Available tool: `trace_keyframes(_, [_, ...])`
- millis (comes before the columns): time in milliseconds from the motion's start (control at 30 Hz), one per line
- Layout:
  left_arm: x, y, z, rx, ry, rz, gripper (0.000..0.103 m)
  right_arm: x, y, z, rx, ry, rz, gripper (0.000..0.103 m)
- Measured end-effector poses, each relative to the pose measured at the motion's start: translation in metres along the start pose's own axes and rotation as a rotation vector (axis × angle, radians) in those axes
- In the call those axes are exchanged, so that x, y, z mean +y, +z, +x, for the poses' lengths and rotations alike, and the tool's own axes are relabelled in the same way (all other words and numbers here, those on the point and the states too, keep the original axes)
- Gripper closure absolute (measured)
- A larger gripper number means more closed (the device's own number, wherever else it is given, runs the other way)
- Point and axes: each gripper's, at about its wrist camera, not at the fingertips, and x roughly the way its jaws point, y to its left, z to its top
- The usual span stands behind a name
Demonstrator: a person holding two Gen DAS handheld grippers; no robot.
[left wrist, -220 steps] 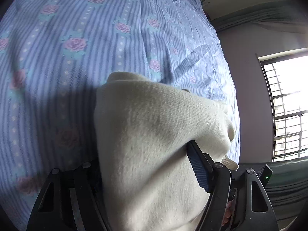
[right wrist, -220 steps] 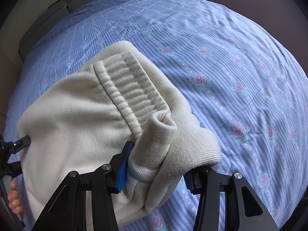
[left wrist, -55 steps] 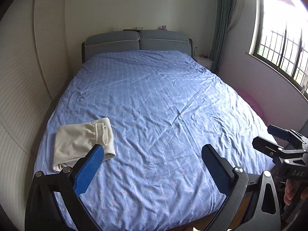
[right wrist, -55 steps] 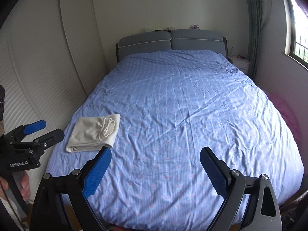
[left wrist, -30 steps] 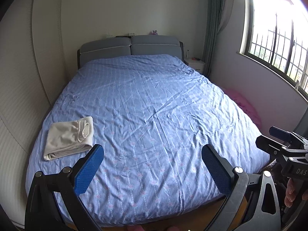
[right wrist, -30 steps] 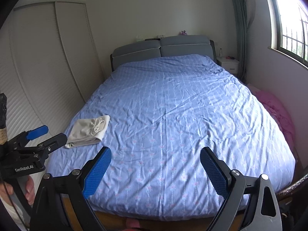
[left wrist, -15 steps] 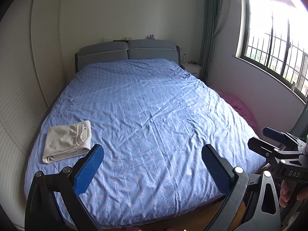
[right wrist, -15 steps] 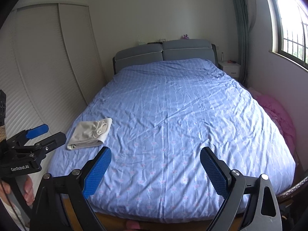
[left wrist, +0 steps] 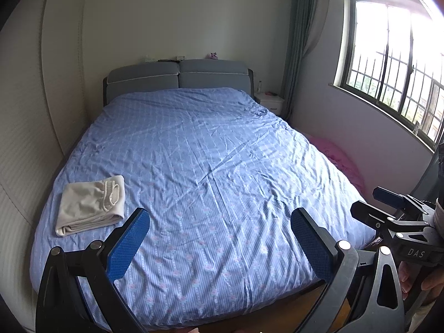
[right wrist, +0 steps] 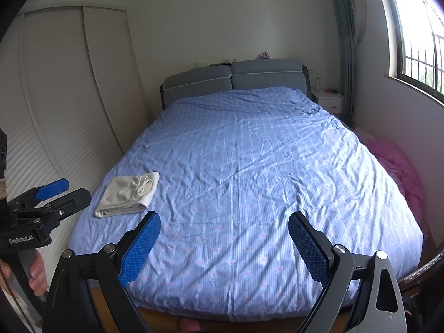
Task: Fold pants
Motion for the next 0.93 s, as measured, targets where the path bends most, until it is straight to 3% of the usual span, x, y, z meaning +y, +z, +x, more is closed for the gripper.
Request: trace_keyframes(933, [-0.0039,0.0018,0.0012,-0.006,0.019,0.001,0.0,-0.003,0.0039,-0.0068,0.001,0.002,-0.005,0.009])
